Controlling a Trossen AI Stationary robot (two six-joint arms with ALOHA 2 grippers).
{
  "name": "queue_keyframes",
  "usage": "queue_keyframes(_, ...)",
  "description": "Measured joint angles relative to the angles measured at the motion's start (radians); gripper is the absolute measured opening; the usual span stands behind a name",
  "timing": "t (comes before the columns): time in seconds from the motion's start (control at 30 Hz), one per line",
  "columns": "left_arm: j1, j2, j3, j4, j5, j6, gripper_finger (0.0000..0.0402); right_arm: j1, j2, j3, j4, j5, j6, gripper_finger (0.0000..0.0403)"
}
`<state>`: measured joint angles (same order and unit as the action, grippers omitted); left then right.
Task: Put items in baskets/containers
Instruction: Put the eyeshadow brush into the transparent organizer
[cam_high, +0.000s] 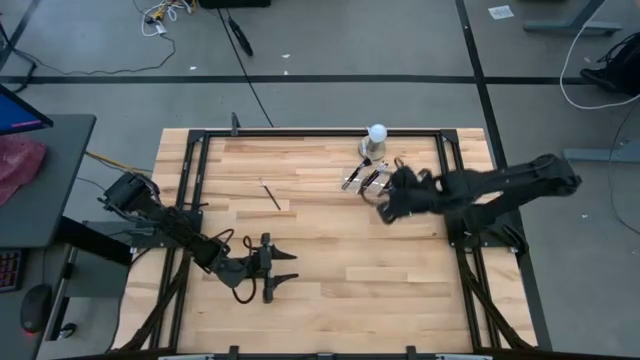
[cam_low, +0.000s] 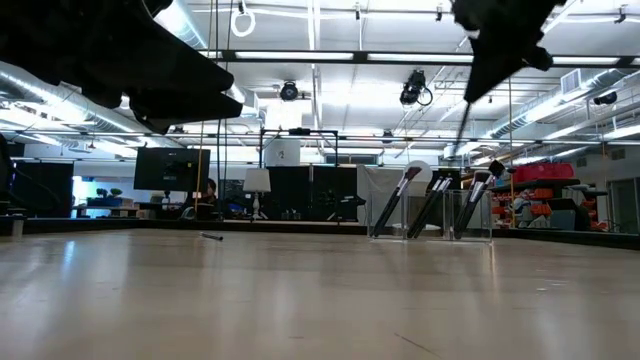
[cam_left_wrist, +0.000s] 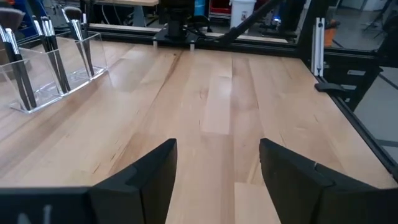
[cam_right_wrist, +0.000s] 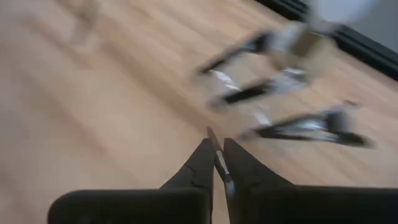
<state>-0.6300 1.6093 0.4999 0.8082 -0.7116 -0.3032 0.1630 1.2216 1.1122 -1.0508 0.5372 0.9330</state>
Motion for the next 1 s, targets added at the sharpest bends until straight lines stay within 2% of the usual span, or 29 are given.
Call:
queue_keyframes(0.17, 0.000, 0.000, 0.000, -0.016, 0.000, -0.001, 0.0227, -0.171, -0.006, 0.000, -0.085, -0.028, -0.076, 0.0013)
queue_keyframes(0.37, 0.000, 0.000, 0.000, -0.022, 0.002, -0.006, 0.0227, -0.308, -0.006, -0.065, 0.038, -0.149, -0.198, 0.0012)
queue_keyframes(0.77, 0.000, 0.001, 0.000, -0.022, 0.002, -0.007, 0.0227, -0.420, -0.006, -0.268, 0.298, -0.346, -0.261, 0.0013)
queue_keyframes(1.0, 0.000, 0.001, 0.000, -0.021, 0.002, -0.005, 0.0227, -0.450, -0.007, -0.325, 0.359, -0.364, -0.280, 0.0034)
